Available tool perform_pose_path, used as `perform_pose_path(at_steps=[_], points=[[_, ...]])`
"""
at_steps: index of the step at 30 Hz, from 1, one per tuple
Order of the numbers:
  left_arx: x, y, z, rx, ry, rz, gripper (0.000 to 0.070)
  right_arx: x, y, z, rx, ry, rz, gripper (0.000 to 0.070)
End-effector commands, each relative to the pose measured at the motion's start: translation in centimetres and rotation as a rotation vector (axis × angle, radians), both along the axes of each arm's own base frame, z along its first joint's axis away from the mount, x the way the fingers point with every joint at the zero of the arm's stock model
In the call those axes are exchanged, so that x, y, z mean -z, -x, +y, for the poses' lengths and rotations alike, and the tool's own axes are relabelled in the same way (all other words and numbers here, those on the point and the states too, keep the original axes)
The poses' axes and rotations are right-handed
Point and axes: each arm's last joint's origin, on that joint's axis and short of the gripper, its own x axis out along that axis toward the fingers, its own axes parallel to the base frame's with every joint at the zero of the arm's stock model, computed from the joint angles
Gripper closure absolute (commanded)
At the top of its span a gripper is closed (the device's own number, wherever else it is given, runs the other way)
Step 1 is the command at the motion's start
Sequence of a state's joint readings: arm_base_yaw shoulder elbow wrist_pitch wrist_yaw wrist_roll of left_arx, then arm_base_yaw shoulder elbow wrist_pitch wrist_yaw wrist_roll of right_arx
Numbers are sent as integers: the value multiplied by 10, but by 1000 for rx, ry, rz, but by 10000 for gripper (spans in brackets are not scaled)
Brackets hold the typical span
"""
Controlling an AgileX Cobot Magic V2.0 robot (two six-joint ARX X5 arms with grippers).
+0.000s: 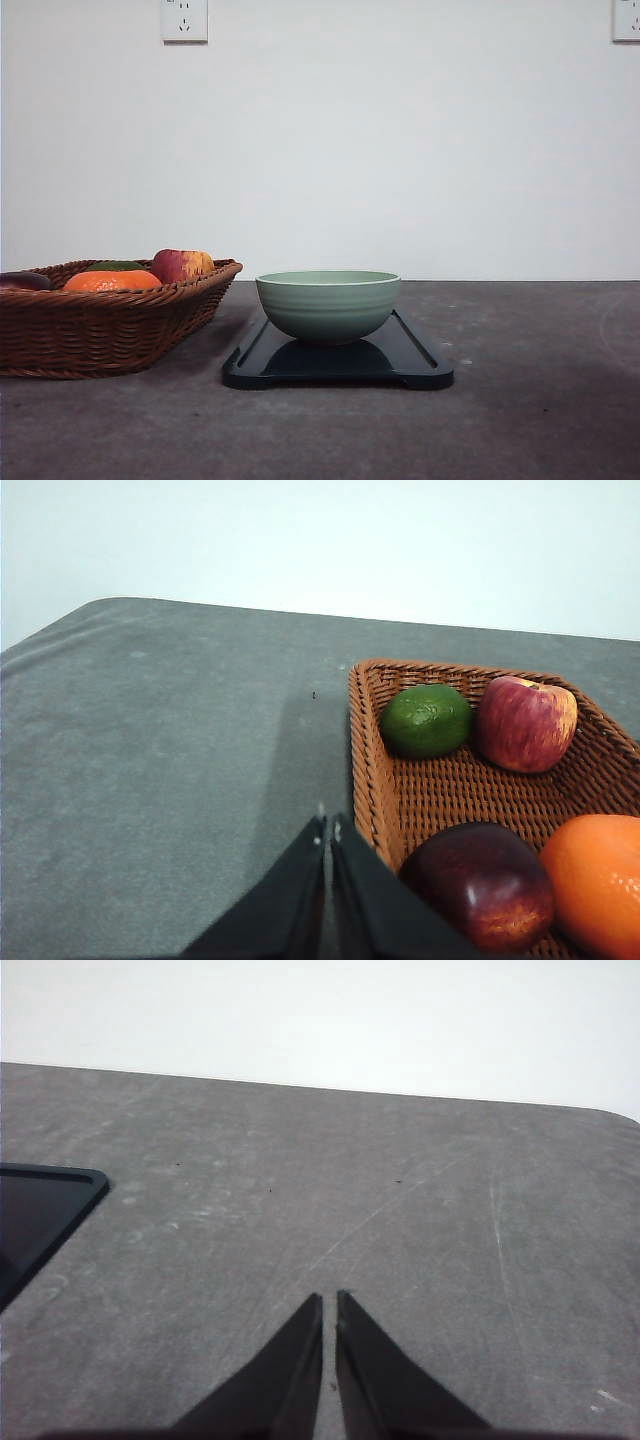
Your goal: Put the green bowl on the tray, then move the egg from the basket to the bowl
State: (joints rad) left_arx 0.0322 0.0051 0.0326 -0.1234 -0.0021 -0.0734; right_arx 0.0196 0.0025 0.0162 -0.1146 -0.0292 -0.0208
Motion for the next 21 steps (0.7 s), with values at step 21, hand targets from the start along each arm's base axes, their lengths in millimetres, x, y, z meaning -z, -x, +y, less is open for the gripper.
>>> perform_pose_path(at_steps=[21], points=[[5,-1,0,-3,3,6,700,0,0,0,1,-13,-7,684]])
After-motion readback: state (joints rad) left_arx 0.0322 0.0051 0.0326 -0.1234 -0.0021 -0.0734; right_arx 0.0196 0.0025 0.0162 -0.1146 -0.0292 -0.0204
